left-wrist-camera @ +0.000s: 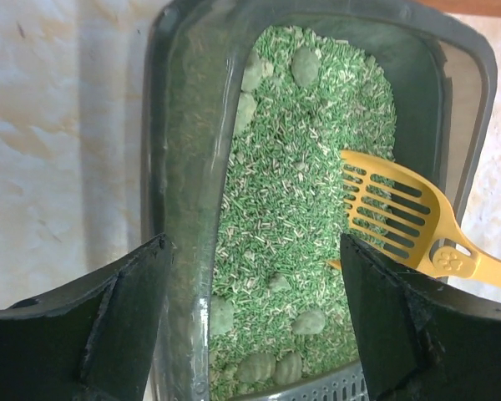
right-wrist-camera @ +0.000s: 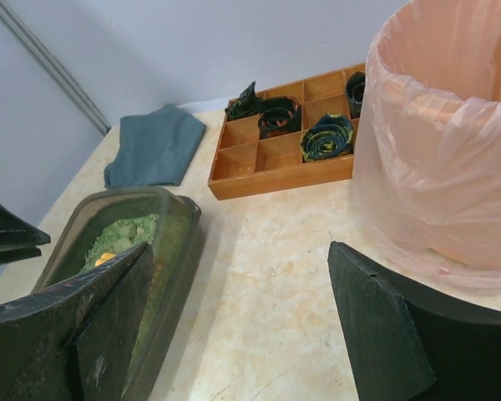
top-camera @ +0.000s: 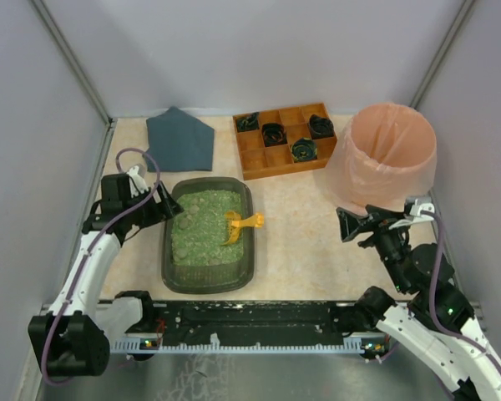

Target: Clean the litter box

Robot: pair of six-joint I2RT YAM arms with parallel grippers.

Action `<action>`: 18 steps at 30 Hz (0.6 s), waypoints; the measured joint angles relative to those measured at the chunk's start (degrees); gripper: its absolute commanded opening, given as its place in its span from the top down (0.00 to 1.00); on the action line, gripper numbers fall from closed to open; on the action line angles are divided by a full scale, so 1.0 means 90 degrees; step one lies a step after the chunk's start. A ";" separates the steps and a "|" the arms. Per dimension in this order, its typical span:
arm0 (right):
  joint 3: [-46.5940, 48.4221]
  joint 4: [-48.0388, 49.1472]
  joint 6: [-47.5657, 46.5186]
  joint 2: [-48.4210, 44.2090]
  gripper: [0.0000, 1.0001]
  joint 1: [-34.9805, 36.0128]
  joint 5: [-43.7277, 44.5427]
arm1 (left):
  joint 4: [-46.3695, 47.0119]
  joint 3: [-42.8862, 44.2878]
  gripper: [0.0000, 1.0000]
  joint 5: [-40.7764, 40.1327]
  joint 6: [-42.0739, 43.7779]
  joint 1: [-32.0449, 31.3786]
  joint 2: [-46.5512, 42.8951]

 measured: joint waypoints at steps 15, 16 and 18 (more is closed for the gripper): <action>-0.0393 0.0250 0.0277 0.0121 0.15 0.0000 -0.0355 | -0.0189 -0.0036 0.47 0.0124 -0.0330 -0.0078 0.0792; -0.0430 0.0265 0.0296 0.0134 0.15 0.0000 -0.0372 | -0.0187 -0.0036 0.48 0.0034 -0.0374 -0.0124 0.0814; -0.0500 0.0270 0.0335 0.0138 0.15 0.0000 -0.0401 | -0.0121 -0.0036 0.50 -0.0107 -0.0495 -0.0277 0.0872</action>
